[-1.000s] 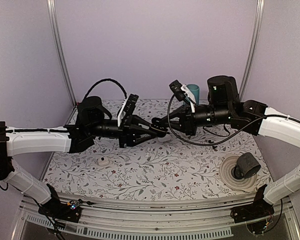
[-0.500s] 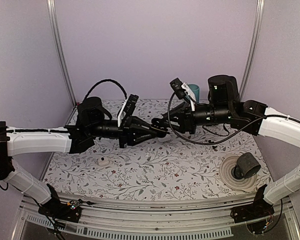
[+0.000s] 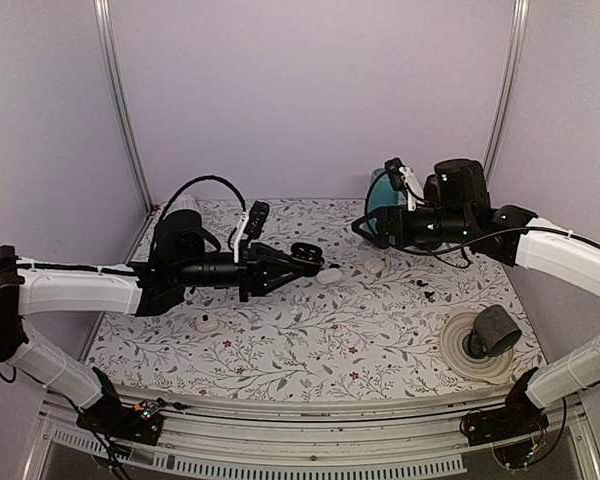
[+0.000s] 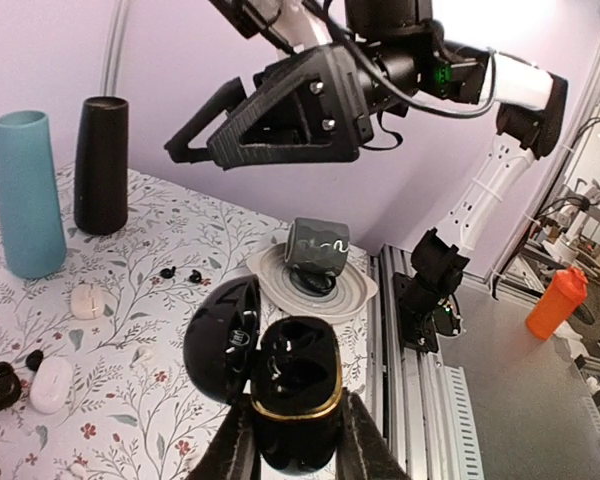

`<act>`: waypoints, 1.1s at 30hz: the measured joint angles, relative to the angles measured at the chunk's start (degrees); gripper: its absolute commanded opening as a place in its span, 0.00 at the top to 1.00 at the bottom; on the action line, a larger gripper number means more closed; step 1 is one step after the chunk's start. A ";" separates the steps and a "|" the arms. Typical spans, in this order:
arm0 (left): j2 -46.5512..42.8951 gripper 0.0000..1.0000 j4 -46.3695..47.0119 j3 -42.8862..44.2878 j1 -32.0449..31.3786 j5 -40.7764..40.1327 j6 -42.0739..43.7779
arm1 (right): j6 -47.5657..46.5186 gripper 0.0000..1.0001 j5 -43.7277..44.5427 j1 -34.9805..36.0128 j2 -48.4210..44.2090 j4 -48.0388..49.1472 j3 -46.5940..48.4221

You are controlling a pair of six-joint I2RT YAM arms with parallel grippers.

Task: Insert the wireless bluetooth earbuds into the charging case
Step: Pass from the right arm to the left, then move the right earbud to the center of the board.

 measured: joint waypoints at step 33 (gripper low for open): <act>-5.05 1.00 -0.17 -2.69 2.23 -4.85 -1.01 | 13.64 0.46 13.66 -21.16 25.62 -2.45 -7.78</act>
